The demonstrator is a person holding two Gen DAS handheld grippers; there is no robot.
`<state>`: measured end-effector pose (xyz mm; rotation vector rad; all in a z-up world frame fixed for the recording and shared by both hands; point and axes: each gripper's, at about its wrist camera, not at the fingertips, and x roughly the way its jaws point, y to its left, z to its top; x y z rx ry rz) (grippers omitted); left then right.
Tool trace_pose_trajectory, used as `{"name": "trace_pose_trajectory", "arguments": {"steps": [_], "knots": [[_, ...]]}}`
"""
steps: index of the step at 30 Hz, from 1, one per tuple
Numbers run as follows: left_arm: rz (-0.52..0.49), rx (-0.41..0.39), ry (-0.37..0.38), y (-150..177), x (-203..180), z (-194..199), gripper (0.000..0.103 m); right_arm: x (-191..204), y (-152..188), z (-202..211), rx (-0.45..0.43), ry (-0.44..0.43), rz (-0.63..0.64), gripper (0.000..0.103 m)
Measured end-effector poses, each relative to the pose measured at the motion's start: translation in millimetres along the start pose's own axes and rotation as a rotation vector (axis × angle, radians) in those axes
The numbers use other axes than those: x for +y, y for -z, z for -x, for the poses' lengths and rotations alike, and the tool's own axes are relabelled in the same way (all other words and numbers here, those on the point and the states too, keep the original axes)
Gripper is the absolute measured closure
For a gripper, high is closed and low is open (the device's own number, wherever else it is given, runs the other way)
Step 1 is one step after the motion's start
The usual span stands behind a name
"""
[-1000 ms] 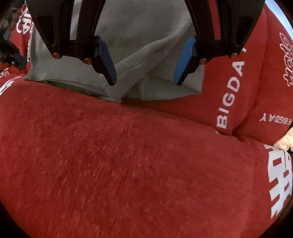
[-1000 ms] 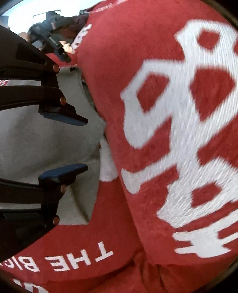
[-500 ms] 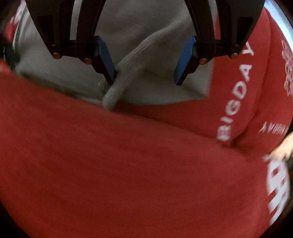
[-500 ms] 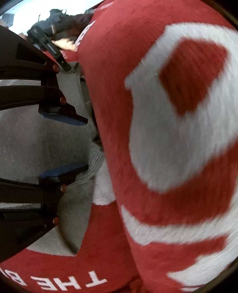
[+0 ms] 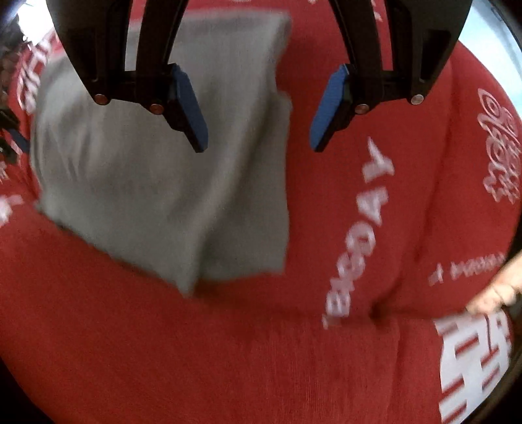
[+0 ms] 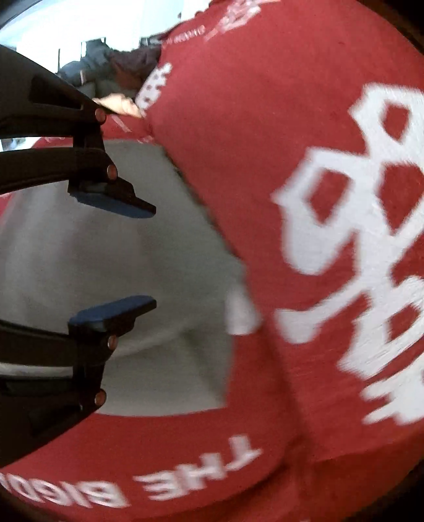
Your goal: Fold small clothes
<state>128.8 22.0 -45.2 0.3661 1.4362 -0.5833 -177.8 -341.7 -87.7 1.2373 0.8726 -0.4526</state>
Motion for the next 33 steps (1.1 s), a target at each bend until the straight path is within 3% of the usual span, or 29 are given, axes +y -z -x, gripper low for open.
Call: {"name": "trace_pose_trajectory", "arguments": {"steps": [3,8,14,18,19,20,22,23,24,25,26,30,33], "knots": [[-0.039,0.037,0.046,39,0,3,0.037,7,41,4,0.052,-0.049,-0.028,0.049],[-0.058,0.062,0.096,68,13,1,0.037,20,123,-15,0.158,-0.184,-0.166,0.048],[-0.112,0.064,0.188,74,22,-4,0.038,25,199,-55,0.219,-0.239,-0.315,0.048],[-0.15,0.075,0.301,72,17,-8,0.038,22,219,-74,0.194,-0.263,-0.404,0.048],[-0.16,0.089,0.314,72,12,-11,0.049,22,221,-78,0.171,-0.278,-0.429,0.047],[-0.178,0.11,0.312,75,9,-19,0.071,22,224,-82,0.151,-0.297,-0.453,0.048],[-0.198,0.134,0.279,75,6,-29,0.097,17,222,-85,0.117,-0.34,-0.511,0.048],[-0.193,0.135,0.287,75,7,-28,0.097,15,221,-87,0.11,-0.357,-0.534,0.049],[-0.184,0.132,0.302,75,7,-24,0.097,16,218,-89,0.106,-0.364,-0.549,0.064],[-0.181,0.122,0.311,74,11,-20,0.097,17,214,-89,0.103,-0.351,-0.546,0.089],[-0.187,0.108,0.315,75,14,-14,0.097,18,208,-84,0.106,-0.331,-0.523,0.094],[-0.219,0.099,0.281,85,27,-13,0.097,32,203,-66,0.143,-0.25,-0.367,0.095],[-0.203,0.126,0.266,88,32,-29,0.097,25,216,-70,0.189,-0.157,-0.339,0.096]]}}
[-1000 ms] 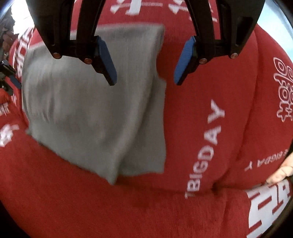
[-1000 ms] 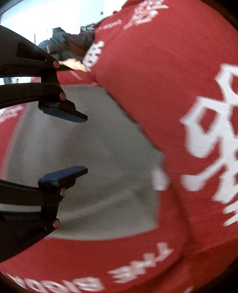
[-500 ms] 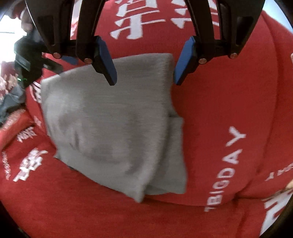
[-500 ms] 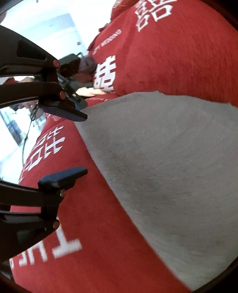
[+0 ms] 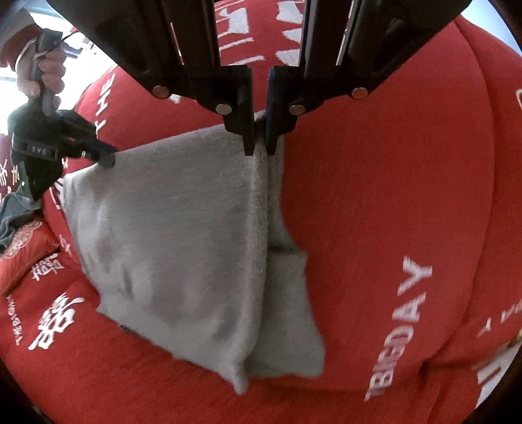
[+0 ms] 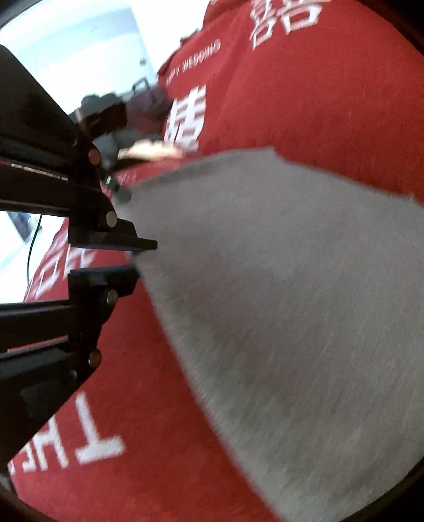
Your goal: Fold small clothes
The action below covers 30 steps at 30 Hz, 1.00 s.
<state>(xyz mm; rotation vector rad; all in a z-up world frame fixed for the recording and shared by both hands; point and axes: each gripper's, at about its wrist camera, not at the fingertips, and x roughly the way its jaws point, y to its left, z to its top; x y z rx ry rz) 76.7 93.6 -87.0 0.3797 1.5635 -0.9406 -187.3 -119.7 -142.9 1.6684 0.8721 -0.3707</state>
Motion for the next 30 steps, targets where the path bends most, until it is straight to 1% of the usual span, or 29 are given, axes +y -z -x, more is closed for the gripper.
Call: {"name": "trace_pose_trajectory", "arguments": {"steps": [1,3,5,6,7,8,9,10,11,12,14,15,16,19,22,25,27,30], "knots": [[0.0,-0.012,-0.001,1,0,-2,0.097,-9,2,-2,0.004,0.014,-0.02,0.098],[0.0,-0.031,-0.011,3,-4,0,0.097,-19,5,-2,-0.004,-0.029,-0.058,0.098],[0.004,-0.06,-0.034,6,-8,5,0.097,-17,6,-1,0.004,-0.019,-0.033,0.098],[0.004,-0.062,-0.04,8,-7,8,0.097,-17,6,1,0.015,-0.01,-0.02,0.098],[0.004,-0.06,-0.058,10,-7,10,0.082,-13,6,1,0.029,0.006,-0.004,0.097],[0.006,-0.055,-0.101,10,-9,12,0.051,-7,6,3,0.042,0.034,0.02,0.097],[0.007,-0.059,-0.136,11,-11,14,0.037,-3,6,7,0.051,0.062,0.045,0.095],[0.0,-0.081,-0.153,12,-13,19,0.031,1,6,10,0.059,0.079,0.069,0.095],[-0.008,-0.083,-0.146,11,-14,22,0.031,6,6,15,0.064,0.099,0.098,0.095],[-0.009,-0.079,-0.144,10,-15,23,0.031,11,6,22,0.064,0.113,0.129,0.092],[0.001,-0.091,-0.154,7,-17,30,0.031,21,4,34,0.057,0.13,0.181,0.074],[0.003,-0.101,-0.16,3,-21,31,0.031,25,2,40,0.05,0.141,0.201,0.054],[0.005,-0.113,-0.168,0,-22,34,0.031,30,-1,49,0.032,0.154,0.225,0.048],[0.013,-0.134,-0.187,-14,-30,37,0.031,41,-13,68,-0.023,0.178,0.264,0.048],[0.013,-0.156,-0.223,-27,-37,37,0.03,45,-34,91,-0.111,0.229,0.284,0.048],[0.02,-0.195,-0.232,-49,-40,37,0.03,47,-56,100,-0.152,0.26,0.266,0.048],[0.046,-0.223,-0.202,-71,-42,33,0.03,45,-71,103,-0.162,0.266,0.251,0.048],[0.069,-0.253,-0.14,-106,-45,24,0.03,41,-85,103,-0.162,0.277,0.247,0.048]]}}
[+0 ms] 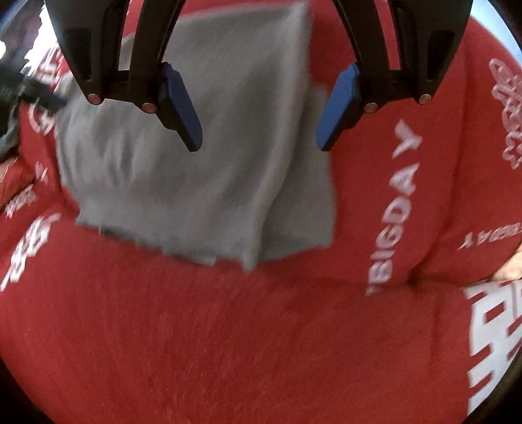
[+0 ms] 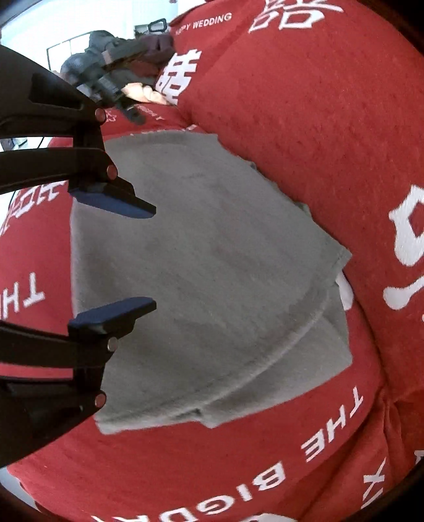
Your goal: Fold small clothes
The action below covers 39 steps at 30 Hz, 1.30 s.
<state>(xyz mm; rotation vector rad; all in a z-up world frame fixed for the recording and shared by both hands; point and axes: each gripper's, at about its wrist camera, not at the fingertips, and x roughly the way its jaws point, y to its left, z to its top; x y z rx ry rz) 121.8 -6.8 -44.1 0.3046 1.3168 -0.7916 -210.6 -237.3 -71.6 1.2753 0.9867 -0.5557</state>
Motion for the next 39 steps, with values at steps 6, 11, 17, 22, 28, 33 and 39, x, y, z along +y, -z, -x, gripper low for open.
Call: {"name": "trace_pose_trajectory", "arguments": {"steps": [6,11,17,22,28,33,39], "knots": [[0.018,0.037,0.012,-30,-11,-44,0.03,-5,-5,-8,0.017,0.032,0.012,0.048],[0.069,0.06,-0.039,-41,1,-66,0.03,11,-42,1,-0.042,0.022,0.104,0.048],[0.097,0.062,-0.078,-42,9,-73,0.03,20,-104,-24,-0.087,-0.038,0.066,0.079],[0.048,0.045,-0.126,-38,-1,-75,0.029,17,-134,-46,-0.141,-0.01,0.019,0.087],[0.045,0.033,-0.137,-35,-5,-76,0.029,-22,-148,-62,-0.238,-0.021,-0.209,0.092],[0.049,0.043,-0.15,-34,-10,-76,0.029,-28,-145,-49,-0.271,-0.013,-0.249,0.089],[0.04,0.064,-0.169,-34,-19,-61,0.029,-24,-129,-19,-0.207,-0.027,-0.196,0.088]]}}
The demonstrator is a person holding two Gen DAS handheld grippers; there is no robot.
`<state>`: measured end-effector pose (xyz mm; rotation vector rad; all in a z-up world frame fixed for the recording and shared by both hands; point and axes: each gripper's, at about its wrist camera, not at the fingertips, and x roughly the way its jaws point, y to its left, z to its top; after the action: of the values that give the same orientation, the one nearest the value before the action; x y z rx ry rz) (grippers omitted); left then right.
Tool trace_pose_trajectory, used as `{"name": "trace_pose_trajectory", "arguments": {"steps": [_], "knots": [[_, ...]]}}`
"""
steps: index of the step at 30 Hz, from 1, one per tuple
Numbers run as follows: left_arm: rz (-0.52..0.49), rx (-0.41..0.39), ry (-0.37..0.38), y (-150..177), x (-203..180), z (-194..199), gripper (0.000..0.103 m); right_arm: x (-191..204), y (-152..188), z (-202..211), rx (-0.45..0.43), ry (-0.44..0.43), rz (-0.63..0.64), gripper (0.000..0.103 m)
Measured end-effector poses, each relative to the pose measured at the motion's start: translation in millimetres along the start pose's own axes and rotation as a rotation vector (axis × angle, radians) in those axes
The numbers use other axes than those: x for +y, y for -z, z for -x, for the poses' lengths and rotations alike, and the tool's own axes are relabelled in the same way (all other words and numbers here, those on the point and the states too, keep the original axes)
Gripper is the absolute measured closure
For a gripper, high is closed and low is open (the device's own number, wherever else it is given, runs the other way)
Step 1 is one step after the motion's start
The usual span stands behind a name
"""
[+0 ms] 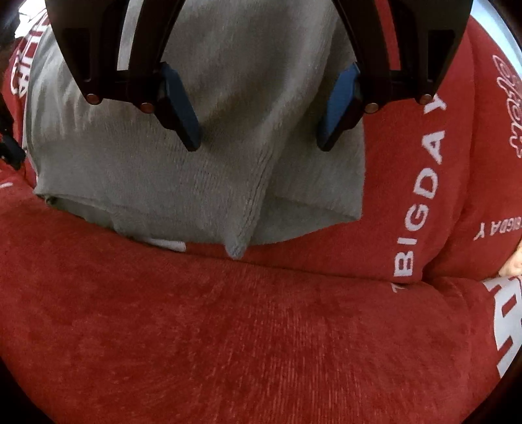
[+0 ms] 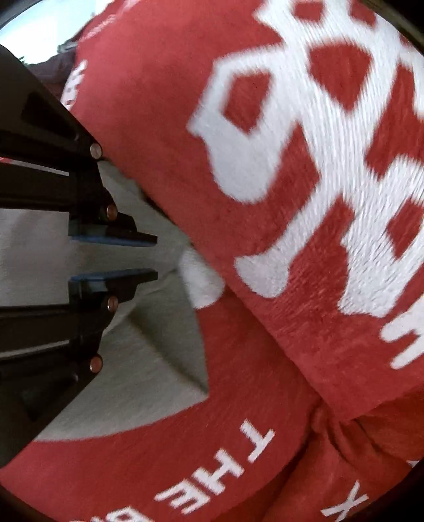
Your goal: Fold small clothes
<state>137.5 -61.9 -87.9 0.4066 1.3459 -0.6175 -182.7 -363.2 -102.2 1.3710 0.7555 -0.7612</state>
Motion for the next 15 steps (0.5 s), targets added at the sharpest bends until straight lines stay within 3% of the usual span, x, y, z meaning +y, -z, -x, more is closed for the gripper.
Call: {"name": "trace_pose_trajectory", "arguments": {"steps": [3,7,15], "knots": [[-0.014,0.008,0.001,7,-1,10,0.029,0,15,17,0.045,-0.01,0.042,0.084],[-0.017,0.018,0.012,19,0,24,0.029,0,44,37,0.087,-0.012,0.061,0.054],[-0.036,0.045,0.009,48,-1,39,0.029,-2,97,56,0.166,0.015,0.129,0.054]]}}
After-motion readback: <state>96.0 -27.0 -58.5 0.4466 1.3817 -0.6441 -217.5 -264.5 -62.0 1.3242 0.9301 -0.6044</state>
